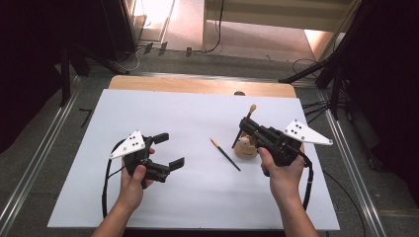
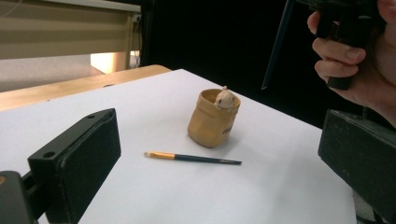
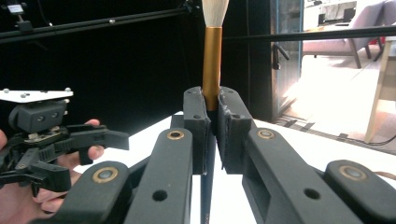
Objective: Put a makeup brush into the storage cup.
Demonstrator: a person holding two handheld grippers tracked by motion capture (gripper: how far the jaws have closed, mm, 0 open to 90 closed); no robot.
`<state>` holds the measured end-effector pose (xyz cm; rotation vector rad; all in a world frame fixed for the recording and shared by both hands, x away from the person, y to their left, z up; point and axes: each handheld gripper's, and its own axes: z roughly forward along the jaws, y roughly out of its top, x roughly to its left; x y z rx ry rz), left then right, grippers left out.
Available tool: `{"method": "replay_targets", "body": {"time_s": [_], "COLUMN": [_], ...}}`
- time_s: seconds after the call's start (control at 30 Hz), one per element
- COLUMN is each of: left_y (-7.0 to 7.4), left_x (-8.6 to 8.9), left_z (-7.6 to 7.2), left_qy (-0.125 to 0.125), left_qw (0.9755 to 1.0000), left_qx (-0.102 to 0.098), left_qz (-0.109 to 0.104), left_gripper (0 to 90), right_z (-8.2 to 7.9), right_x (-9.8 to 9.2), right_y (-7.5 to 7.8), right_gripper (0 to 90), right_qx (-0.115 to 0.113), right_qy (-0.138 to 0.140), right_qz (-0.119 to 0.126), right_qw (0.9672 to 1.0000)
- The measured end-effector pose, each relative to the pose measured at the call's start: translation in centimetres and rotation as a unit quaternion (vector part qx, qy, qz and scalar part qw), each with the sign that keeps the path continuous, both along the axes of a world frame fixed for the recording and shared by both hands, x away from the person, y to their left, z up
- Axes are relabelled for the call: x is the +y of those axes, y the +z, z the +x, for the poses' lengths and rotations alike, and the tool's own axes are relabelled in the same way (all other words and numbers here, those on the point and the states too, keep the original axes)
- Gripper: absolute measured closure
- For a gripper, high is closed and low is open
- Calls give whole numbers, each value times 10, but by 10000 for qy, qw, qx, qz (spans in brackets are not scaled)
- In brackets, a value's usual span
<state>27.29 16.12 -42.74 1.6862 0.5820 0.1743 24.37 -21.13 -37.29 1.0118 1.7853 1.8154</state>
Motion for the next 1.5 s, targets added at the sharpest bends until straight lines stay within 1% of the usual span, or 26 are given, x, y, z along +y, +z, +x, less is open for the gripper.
{"method": "replay_targets", "body": {"time_s": [0.1,0.3,0.43,0.67,0.77,0.97,1.17,1.5], "left_y": [-1,-3,-3,-6,-6,-8,-10,-14], "left_x": [7,22,31,45,50,59,69,87], "left_z": [0,-1,-2,-4,-5,-5,-7,-12], "left_qy": [68,231,327,482,562,640,716,906], "left_qw": [10000,9997,9994,9988,9984,9979,9974,9957], "left_qx": [-1,-10,-31,-1,-22,-1,-1,16], "left_qz": [13,28,49,77,82,121,125,183], "left_gripper": [0,0,0,0,0,0,0,0], "right_z": [1,2,4,5,7,11,14,20], "right_x": [-5,-15,-23,-35,-40,-46,-51,-60], "right_y": [0,0,0,-2,-5,-10,-16,-26], "right_gripper": [845,845,845,844,844,844,844,844], "right_qx": [-19,-5,-37,-1,15,29,95,142], "right_qy": [-70,-190,-306,-495,-578,-703,-808,-980], "right_qz": [-26,-8,3,-19,-44,-93,-114,-161], "right_qw": [10000,9998,9995,9988,9983,9975,9966,9950]}}
